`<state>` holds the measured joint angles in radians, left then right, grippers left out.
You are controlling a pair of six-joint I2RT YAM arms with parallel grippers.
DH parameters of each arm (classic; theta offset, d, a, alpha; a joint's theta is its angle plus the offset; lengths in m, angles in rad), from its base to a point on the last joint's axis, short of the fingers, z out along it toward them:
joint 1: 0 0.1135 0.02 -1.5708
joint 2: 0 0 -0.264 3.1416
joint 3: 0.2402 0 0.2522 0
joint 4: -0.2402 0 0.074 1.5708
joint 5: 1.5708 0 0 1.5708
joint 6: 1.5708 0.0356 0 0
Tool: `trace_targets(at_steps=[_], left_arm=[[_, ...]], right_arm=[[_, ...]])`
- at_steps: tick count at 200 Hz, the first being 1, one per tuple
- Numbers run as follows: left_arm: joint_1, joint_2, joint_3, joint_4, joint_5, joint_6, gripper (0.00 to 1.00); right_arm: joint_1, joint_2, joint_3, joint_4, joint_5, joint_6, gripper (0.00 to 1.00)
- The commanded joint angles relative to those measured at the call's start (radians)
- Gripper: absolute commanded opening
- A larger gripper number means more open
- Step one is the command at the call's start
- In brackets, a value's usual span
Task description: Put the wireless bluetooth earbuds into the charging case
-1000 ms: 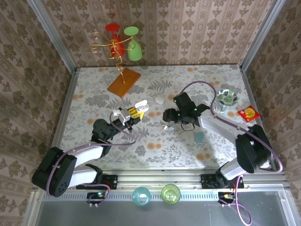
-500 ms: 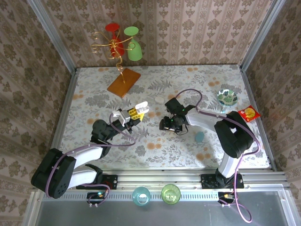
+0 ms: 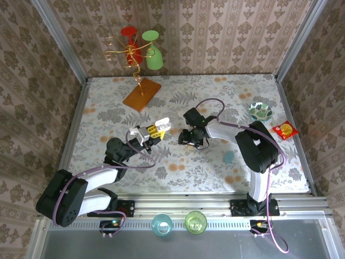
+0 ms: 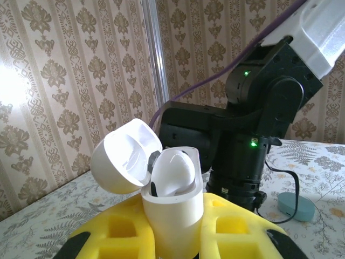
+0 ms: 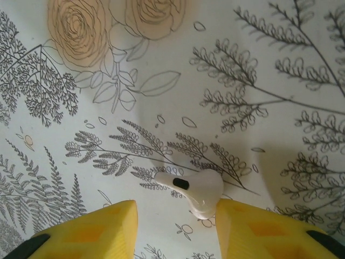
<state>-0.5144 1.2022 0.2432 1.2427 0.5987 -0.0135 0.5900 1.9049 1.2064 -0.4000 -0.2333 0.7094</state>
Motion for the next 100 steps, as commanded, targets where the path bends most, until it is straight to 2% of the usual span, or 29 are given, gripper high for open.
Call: trace_targets(at_steps=[1,21,61,100], left_arm=[[0.011,-0.004,-0.006,0.039,0.003,0.02,0.0],[0.013,-0.006,-0.007,0.039,0.001,0.021,0.0],[0.02,-0.016,-0.02,0.039,-0.009,0.026,0.0],[0.026,-0.029,-0.031,0.039,-0.049,0.029,0.0]], right_arm=[[-0.009,0.043,0.068,-0.045,0.038,-0.041,0.42],[-0.013,0.08,0.111,-0.069,0.045,-0.062,0.36],[-0.012,0.125,0.179,-0.108,0.031,-0.119,0.37],[0.002,0.138,0.226,-0.197,0.133,-0.157,0.38]])
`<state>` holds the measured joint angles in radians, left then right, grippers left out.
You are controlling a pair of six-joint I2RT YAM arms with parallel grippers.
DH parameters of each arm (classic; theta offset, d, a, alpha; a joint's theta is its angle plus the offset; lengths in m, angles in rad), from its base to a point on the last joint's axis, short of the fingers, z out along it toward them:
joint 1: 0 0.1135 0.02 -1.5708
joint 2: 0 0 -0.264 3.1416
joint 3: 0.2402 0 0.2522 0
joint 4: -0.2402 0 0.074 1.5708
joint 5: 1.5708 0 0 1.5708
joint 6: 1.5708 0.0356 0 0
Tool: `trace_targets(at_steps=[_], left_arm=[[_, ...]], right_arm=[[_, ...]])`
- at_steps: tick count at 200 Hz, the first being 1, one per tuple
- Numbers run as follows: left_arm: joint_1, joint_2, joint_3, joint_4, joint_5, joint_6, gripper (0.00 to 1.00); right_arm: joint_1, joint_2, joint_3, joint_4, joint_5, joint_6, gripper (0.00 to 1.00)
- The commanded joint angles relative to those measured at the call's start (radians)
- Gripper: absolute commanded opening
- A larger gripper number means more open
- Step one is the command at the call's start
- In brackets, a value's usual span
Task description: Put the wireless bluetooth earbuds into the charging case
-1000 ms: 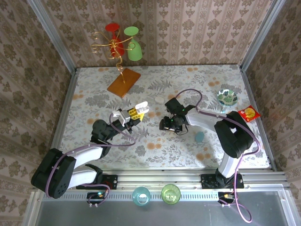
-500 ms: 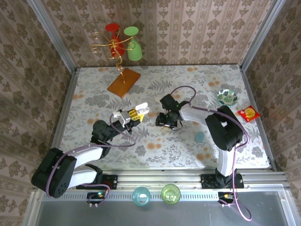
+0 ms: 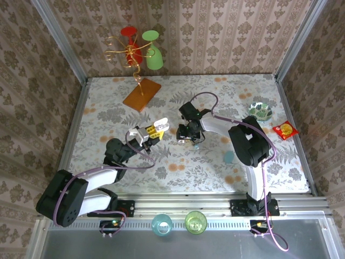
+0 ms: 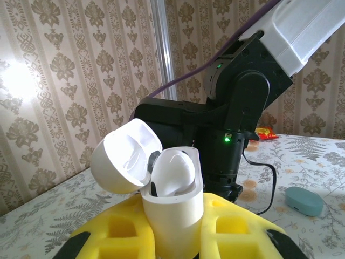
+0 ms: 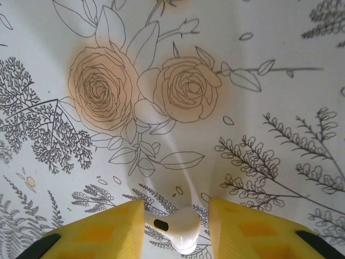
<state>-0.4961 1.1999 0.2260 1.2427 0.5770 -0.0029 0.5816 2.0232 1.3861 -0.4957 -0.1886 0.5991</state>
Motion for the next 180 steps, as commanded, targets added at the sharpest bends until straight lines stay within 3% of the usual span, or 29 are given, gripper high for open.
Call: trace_targets(at_steps=[1,45,112,151,180], left_arm=[[0.008,-0.026,-0.014,0.038,-0.028,0.018,0.0],[0.01,-0.03,-0.022,0.038,-0.044,0.017,0.0],[0.021,-0.047,-0.034,0.038,-0.068,0.019,0.0],[0.022,-0.061,-0.043,0.039,-0.087,0.018,0.0],[0.028,-0.082,-0.048,0.039,-0.11,0.016,0.0]], right_arm=[[0.011,0.021,0.048,-0.104,0.092,-0.048,0.38],[0.053,0.058,0.127,-0.226,0.22,-0.061,0.4],[0.112,0.041,0.117,-0.309,0.302,-0.108,0.46],[0.122,-0.012,0.073,-0.342,0.375,-0.114,0.42],[0.124,-0.033,0.057,-0.296,0.354,-0.117,0.4]])
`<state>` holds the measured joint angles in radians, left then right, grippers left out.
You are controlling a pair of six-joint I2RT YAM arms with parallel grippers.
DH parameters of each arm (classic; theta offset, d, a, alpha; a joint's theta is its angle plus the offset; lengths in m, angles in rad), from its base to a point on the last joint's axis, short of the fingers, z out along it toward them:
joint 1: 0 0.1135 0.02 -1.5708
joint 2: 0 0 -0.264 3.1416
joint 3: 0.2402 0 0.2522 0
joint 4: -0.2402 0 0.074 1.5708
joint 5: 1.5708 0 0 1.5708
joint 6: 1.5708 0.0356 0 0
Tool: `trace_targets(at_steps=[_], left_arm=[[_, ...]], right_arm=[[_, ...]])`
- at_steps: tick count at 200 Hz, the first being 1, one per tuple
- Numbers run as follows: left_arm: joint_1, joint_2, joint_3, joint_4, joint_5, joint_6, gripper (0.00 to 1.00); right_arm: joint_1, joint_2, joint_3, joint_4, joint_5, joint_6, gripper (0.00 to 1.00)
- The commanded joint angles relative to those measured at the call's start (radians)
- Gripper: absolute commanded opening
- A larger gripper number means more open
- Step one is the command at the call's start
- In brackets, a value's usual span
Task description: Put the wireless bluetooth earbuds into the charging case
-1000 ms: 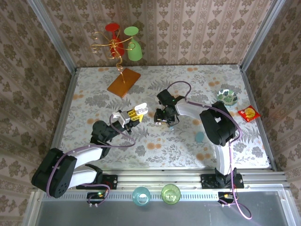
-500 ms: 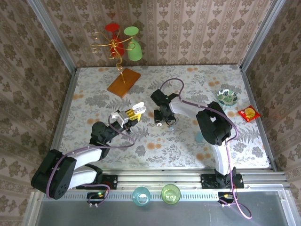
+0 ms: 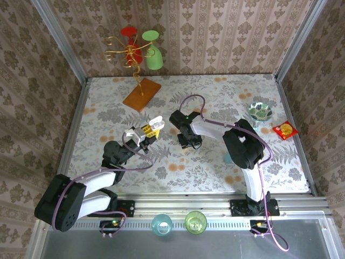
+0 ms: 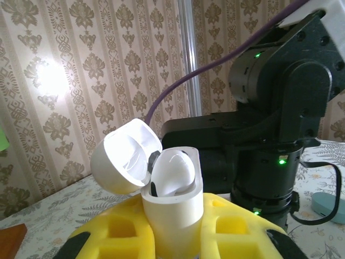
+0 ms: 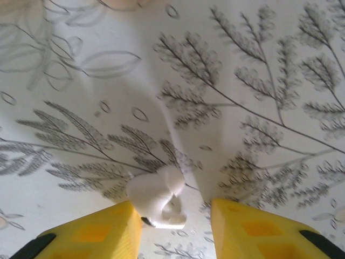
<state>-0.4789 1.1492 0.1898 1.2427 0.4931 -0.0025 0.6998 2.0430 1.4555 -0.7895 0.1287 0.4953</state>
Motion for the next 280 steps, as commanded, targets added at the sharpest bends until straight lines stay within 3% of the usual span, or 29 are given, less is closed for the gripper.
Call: trace_targets(at_steps=[1,102,149,222,280], left_arm=[[0.012,-0.032,-0.013,0.038,-0.026,0.015,0.0],[0.017,-0.048,-0.021,0.026,-0.036,0.005,0.0],[0.016,-0.04,-0.021,0.027,-0.034,0.004,0.0],[0.016,-0.042,-0.021,0.028,-0.036,0.004,0.0],[0.048,-0.046,-0.023,0.029,-0.038,0.002,0.0]], right_arm=[[0.006,-0.053,-0.012,-0.001,0.035,-0.015,0.4],[0.023,0.069,0.135,-0.066,0.072,-0.072,0.3],[0.033,0.101,0.171,-0.093,0.068,-0.08,0.29],[0.021,0.109,0.17,-0.142,0.077,-0.106,0.3],[-0.005,0.046,0.111,-0.079,0.047,-0.113,0.24]])
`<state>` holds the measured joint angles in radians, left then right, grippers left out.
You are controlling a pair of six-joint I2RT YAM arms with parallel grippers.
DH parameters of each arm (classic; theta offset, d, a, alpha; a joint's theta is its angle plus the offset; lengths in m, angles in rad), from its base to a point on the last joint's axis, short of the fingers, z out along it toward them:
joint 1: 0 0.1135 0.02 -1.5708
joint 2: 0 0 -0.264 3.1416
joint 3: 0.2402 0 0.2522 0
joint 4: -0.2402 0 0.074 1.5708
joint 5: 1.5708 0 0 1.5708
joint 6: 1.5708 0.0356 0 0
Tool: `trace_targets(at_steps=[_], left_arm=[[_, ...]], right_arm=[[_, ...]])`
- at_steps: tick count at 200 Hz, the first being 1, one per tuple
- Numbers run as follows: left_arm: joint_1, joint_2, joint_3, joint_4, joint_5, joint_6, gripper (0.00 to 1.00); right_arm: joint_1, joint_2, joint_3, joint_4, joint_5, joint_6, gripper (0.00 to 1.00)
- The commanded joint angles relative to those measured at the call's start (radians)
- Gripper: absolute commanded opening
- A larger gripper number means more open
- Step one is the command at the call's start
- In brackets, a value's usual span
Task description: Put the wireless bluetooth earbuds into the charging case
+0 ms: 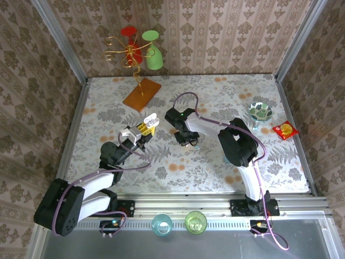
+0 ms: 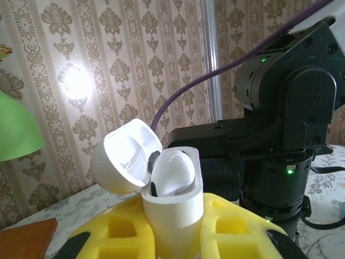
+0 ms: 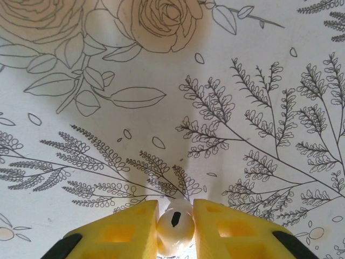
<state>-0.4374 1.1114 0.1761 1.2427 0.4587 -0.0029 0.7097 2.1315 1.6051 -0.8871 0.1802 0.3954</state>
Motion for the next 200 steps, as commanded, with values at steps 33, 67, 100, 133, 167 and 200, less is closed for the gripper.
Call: trace_targets(at_steps=[33,67,100,133,167,200], left_arm=[[0.008,-0.007,-0.008,0.028,-0.005,0.002,0.0],[0.009,-0.004,-0.007,0.028,0.002,-0.001,0.0],[0.011,-0.008,-0.007,0.027,0.003,-0.002,0.0],[0.011,0.004,-0.002,0.027,0.008,-0.003,0.0],[0.011,0.011,0.002,0.031,0.012,-0.004,0.0],[0.011,0.011,-0.001,0.031,0.014,-0.003,0.0]], right_arm=[[-0.049,-0.151,-0.183,0.233,-0.191,-0.021,0.24],[-0.067,-0.174,-0.293,0.4,-0.311,-0.074,0.24],[-0.066,-0.189,-0.321,0.407,-0.28,-0.09,0.27],[-0.067,-0.257,-0.348,0.417,-0.235,-0.043,0.34],[-0.067,-0.306,-0.369,0.387,-0.171,0.085,0.37],[-0.067,-0.345,-0.409,0.356,-0.168,0.297,0.36]])
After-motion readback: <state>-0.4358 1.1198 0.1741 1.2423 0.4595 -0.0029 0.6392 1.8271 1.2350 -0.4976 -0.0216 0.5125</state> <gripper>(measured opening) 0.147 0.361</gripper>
